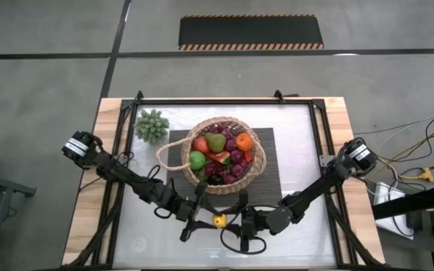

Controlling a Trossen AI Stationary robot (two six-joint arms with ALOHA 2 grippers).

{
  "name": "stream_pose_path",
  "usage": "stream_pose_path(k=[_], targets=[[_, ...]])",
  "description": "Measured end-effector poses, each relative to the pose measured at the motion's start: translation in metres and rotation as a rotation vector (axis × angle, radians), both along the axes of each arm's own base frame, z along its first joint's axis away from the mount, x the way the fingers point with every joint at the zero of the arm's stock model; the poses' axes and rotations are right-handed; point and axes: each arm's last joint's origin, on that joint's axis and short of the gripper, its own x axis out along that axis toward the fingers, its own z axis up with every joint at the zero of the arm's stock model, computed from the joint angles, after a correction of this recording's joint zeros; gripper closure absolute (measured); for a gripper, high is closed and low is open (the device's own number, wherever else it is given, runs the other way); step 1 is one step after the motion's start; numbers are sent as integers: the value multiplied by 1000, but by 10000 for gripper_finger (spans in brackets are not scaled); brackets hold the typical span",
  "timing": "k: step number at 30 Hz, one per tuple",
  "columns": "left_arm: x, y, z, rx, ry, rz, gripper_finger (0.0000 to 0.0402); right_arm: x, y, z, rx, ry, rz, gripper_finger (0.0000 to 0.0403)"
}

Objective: Build produce basket
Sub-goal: Put the yellow lemon into the brown basket, then return to Home Position

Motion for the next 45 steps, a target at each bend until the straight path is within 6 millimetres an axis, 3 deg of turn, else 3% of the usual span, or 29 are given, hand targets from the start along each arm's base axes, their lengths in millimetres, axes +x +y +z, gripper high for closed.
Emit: stream_pose_path(k=[5,11,15,19,22,24,31,36,45], targets=[[1,2,-2,11,20,5,305,0,0,0,24,5,-2,195],[-1,3,2,10,15,8,313,-5,1,4,-9,3,-49,131],[-7,9,19,13,-18,80,314,-21,6,23,-51,-15,-169,111],[-17,26,45,64,-46,335,310,-44,10,48,-72,-48,-308,102],[-20,48,60,87,-63,629,305,-58,13,62,-54,-70,-361,102],[-19,64,62,73,-51,737,304,-63,14,65,-34,-78,-356,105],[-4,98,42,-59,69,819,301,-64,15,55,-57,-28,-353,108],[-3,96,38,-63,101,827,290,-65,14,46,-54,16,-364,100],[-7,91,42,-76,90,807,203,-65,10,35,-110,74,-373,101]])
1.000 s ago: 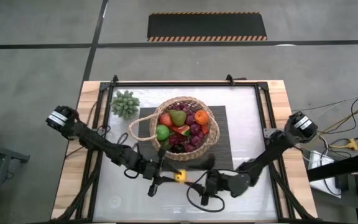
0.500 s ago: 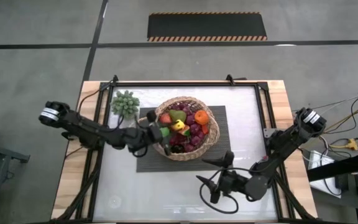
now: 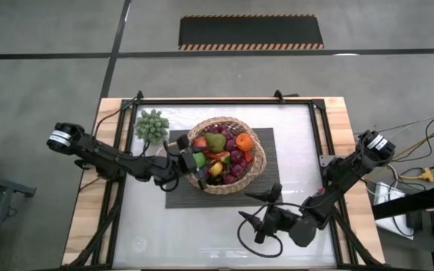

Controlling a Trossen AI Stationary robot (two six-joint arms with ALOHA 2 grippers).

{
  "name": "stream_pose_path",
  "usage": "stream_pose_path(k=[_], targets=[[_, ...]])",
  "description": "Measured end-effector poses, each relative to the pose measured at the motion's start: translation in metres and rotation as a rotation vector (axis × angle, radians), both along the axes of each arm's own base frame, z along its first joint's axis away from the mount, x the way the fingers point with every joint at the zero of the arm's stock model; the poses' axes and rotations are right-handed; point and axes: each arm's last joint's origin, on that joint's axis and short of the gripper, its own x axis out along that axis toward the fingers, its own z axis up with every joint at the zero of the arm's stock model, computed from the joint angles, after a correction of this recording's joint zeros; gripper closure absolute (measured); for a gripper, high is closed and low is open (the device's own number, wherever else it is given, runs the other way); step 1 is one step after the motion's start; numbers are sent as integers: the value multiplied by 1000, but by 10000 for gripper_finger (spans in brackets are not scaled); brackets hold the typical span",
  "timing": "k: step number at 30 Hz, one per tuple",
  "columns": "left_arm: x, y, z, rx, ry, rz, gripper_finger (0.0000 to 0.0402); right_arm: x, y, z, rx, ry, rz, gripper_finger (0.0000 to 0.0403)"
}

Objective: Build produce basket
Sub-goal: Return to Home Position

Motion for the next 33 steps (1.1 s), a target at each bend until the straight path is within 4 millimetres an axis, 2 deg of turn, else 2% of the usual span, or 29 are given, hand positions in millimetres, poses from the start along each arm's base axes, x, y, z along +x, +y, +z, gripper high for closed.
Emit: stream_pose_path(k=[3,7,10,13,17,22,27,30,33], targets=[[-3,-2,4,-4,-15,-10,187,5,-7,-5,-29,43,15,107],[-18,-17,15,23,-7,-71,180,19,-23,-16,18,124,188,116],[-42,-39,26,108,46,-180,180,30,-43,-23,14,163,209,123],[-69,-60,26,181,151,-306,180,36,-64,-23,-51,187,164,133],[-100,-78,16,204,193,-444,180,36,-84,-6,-61,165,209,150],[-121,-79,19,168,121,-501,180,21,-97,27,54,68,356,166],[-133,-66,10,211,127,-490,180,-8,-109,49,101,78,369,175],[-143,-54,3,247,127,-459,180,-32,-118,56,123,37,380,182],[-157,-39,0,226,81,-434,180,-55,-129,49,138,-17,388,188]])
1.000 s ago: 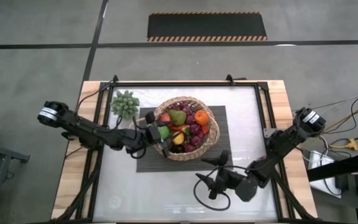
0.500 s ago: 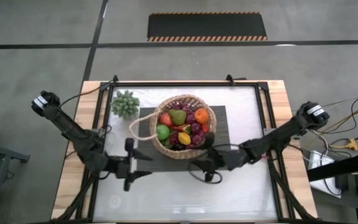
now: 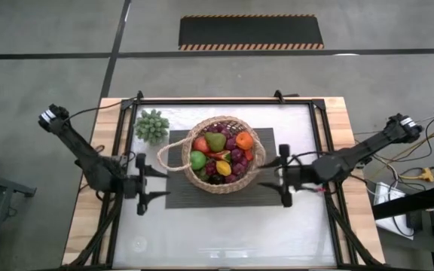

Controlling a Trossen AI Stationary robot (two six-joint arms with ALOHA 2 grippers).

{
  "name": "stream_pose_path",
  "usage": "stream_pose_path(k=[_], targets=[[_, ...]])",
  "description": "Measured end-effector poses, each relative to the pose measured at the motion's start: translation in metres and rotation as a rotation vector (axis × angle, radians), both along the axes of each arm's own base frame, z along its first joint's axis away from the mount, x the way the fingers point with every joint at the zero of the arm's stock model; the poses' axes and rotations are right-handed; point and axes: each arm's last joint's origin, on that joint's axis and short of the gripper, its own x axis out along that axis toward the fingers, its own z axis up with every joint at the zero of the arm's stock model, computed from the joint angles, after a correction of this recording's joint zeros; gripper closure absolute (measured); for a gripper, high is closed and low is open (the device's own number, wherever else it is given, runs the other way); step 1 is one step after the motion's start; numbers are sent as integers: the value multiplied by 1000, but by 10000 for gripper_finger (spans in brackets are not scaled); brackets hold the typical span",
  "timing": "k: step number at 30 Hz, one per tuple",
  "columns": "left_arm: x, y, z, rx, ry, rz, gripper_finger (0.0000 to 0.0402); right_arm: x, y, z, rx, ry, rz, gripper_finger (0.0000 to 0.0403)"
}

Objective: Build produce basket
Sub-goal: Return to Home Position

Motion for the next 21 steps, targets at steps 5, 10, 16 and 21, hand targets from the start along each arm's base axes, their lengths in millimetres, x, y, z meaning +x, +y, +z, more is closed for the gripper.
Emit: stream_pose_path(k=[5,10,16,21], targets=[[-18,25,-17,-75,-82,36,180,-29,-18,-26,3,-159,-3,201],[-32,39,-46,-106,-120,43,180,-54,-28,-48,40,-327,43,229],[-49,54,-64,-136,-212,53,180,-75,-40,-66,27,-425,31,264],[-58,63,-76,-161,-282,68,180,-100,-55,-66,51,-565,-15,298]])
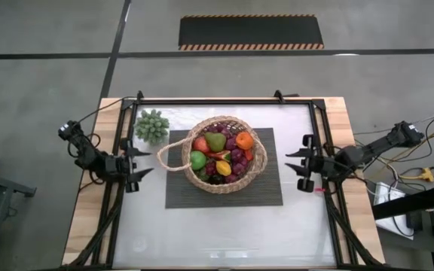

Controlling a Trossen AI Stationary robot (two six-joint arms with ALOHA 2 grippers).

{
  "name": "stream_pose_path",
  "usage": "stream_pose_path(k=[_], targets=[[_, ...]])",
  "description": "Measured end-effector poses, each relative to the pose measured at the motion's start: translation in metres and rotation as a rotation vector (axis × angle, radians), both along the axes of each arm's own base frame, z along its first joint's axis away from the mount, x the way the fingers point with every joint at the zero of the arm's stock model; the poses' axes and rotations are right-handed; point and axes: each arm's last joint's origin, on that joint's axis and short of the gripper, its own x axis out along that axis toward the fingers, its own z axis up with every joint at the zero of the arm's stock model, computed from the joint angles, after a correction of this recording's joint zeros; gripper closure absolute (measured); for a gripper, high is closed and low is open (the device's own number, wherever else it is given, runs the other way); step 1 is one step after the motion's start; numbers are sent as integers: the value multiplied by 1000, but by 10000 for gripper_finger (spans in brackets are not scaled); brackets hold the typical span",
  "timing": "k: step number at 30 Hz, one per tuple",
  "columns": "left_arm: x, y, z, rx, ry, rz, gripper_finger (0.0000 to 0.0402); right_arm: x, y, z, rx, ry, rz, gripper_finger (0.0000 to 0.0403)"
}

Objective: Build produce basket
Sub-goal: Return to Home Position

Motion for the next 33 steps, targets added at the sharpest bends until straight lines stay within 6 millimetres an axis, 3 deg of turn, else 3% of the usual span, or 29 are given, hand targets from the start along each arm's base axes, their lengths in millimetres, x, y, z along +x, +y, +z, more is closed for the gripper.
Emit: stream_pose_path(k=[5,11,20,23,27,33], targets=[[3,-1,-2,-21,23,31,192,-14,-9,-14,5,-63,-53,333],[7,2,-2,-53,28,99,250,-26,-18,-18,7,-72,-156,358],[9,12,-3,-35,42,234,344,-28,-20,-23,-22,-22,-221,361],[9,14,-8,-34,100,343,365,-27,-22,-26,39,19,-278,359],[8,18,-15,-132,162,535,379,-26,-25,-29,88,69,-394,358],[9,18,-17,-250,129,527,381,-25,-25,-31,115,88,-410,360]])
